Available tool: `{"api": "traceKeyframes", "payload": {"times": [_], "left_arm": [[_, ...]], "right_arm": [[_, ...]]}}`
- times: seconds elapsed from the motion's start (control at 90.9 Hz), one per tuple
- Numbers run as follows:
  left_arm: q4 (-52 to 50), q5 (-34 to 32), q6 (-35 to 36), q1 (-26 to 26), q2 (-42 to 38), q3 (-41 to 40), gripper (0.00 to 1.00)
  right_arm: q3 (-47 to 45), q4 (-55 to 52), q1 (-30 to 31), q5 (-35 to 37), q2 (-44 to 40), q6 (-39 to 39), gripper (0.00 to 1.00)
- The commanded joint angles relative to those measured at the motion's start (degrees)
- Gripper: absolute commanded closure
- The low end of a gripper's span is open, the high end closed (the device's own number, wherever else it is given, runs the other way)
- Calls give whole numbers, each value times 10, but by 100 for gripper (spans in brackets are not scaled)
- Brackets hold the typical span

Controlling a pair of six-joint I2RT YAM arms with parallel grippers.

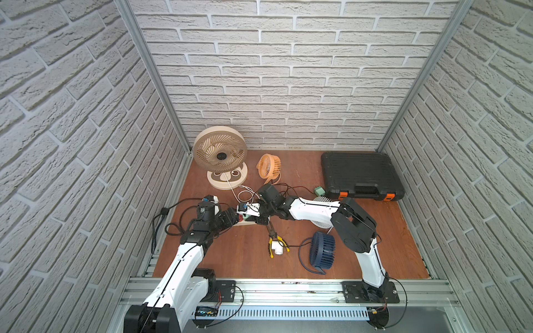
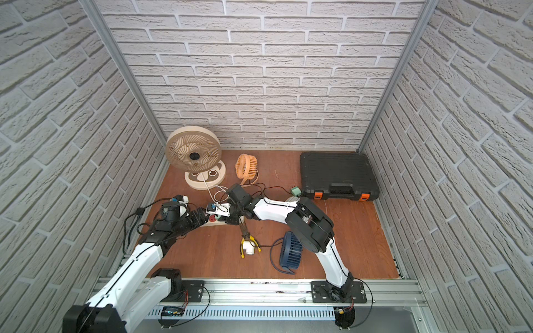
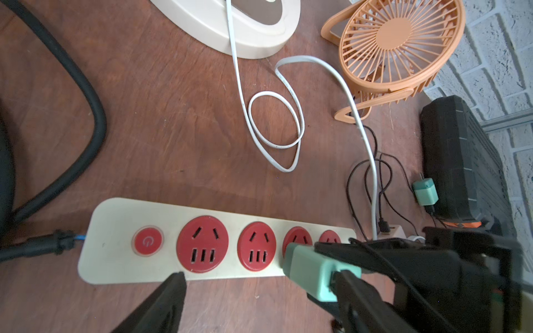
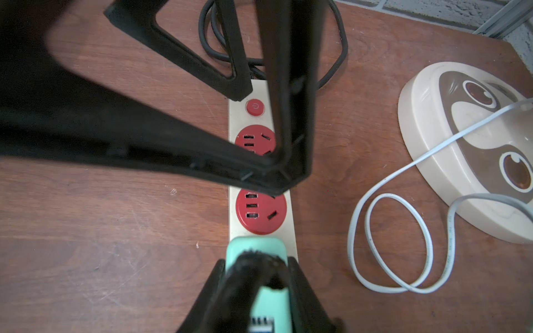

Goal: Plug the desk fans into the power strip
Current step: Insert the plug into the socket.

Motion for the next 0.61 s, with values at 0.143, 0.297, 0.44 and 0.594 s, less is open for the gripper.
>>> {"api": "traceKeyframes", "payload": {"times": [0.143, 0.297, 0.44, 0.594], "left_arm": [[18, 9, -6, 3, 8, -3, 14], [11, 12, -7, 3, 10, 11, 14], [2, 7, -4, 4, 4, 16, 14], [7, 9, -4, 3, 10, 12, 14]], "right_arm": [[-117, -204, -9, -7, 76, 43, 97], [-81, -231, -11, -25, 50, 54, 94], [-21, -272, -11, -28, 38, 65, 83], [18, -293, -11, -35, 18, 76, 74]]}}
